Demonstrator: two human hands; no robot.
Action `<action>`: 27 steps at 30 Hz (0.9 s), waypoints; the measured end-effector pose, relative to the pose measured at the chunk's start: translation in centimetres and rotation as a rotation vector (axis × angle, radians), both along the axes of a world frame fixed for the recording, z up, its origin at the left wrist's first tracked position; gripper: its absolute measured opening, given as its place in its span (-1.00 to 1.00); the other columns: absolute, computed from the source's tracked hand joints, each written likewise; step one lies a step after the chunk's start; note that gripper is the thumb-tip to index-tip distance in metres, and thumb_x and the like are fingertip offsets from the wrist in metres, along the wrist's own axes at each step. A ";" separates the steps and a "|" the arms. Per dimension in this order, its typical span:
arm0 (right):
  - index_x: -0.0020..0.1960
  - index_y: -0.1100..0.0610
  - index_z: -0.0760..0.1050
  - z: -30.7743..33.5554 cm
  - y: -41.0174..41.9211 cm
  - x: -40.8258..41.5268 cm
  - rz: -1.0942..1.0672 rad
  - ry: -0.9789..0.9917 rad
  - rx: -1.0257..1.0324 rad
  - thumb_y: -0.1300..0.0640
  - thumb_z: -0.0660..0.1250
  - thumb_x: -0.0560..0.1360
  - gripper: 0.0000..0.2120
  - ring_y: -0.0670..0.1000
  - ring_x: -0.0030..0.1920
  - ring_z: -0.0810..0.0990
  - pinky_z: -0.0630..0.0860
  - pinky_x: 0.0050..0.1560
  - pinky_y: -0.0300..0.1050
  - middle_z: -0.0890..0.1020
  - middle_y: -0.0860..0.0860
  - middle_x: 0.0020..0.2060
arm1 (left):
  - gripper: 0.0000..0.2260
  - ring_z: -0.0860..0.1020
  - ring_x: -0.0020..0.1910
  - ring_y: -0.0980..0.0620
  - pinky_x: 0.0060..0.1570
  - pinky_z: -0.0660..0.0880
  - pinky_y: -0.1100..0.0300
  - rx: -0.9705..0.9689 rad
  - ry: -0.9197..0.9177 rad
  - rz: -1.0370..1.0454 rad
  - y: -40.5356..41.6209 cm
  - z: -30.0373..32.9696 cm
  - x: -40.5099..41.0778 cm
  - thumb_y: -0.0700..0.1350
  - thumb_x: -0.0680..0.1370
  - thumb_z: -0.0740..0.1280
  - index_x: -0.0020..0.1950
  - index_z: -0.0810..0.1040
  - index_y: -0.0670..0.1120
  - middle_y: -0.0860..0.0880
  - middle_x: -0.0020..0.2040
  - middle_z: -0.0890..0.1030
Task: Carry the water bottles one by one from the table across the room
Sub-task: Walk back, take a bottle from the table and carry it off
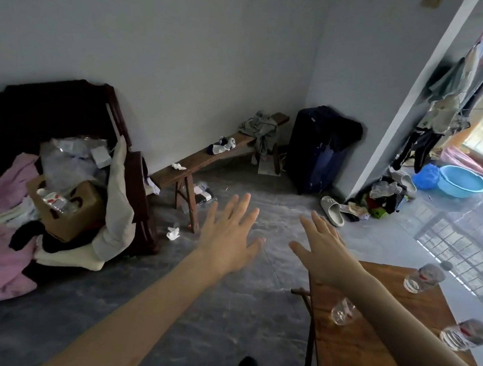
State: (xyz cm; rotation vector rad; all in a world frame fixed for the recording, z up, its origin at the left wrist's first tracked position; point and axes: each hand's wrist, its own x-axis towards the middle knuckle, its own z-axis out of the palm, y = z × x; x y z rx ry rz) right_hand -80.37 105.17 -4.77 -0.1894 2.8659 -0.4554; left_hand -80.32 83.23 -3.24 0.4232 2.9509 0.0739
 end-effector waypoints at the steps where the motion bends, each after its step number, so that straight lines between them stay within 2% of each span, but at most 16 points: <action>1: 0.63 0.02 -0.05 -0.1 0.7 -1.6 -0.022 -0.002 -0.009 -0.21 0.11 0.63 -0.32 0.13 0.61 -0.14 -0.06 0.57 0.10 -0.08 0.08 0.63 | -0.38 -0.25 0.65 -0.04 0.59 -0.27 -0.18 -0.004 0.004 -0.022 0.6 0.2 -2.0 0.26 0.69 -0.03 0.68 -0.06 0.04 -0.02 0.68 -0.26; 9: 0.63 0.04 -0.07 -1.0 6.3 -10.1 -0.244 -0.032 -0.062 -0.20 0.09 0.64 -0.31 0.15 0.61 -0.13 -0.04 0.58 0.13 -0.08 0.09 0.63 | -0.40 -0.30 0.64 0.01 0.58 -0.30 -0.13 -0.014 -0.025 -0.266 7.8 1.1 -15.1 0.23 0.69 0.00 0.68 -0.07 0.05 0.00 0.67 -0.27; 20: 0.63 0.02 -0.02 -2.2 15.1 -9.0 -0.741 -0.070 -0.044 -0.20 0.06 0.65 -0.35 0.17 0.61 -0.07 -0.02 0.56 0.12 -0.04 0.09 0.63 | -0.39 -0.24 0.65 -0.02 0.58 -0.24 -0.17 -0.049 -0.059 -0.710 21.0 0.0 -24.9 0.24 0.68 0.03 0.68 -0.02 0.06 -0.01 0.68 -0.22; 27: 0.63 -0.03 -0.02 -3.1 16.0 -7.8 -1.134 -0.054 -0.050 -0.23 0.06 0.64 -0.36 0.13 0.61 -0.03 -0.01 0.56 0.09 -0.04 0.05 0.63 | -0.35 -0.28 0.65 -0.02 0.59 -0.28 -0.15 -0.084 -0.096 -1.039 27.4 -1.3 -30.9 0.25 0.67 0.08 0.68 -0.08 0.08 -0.01 0.67 -0.28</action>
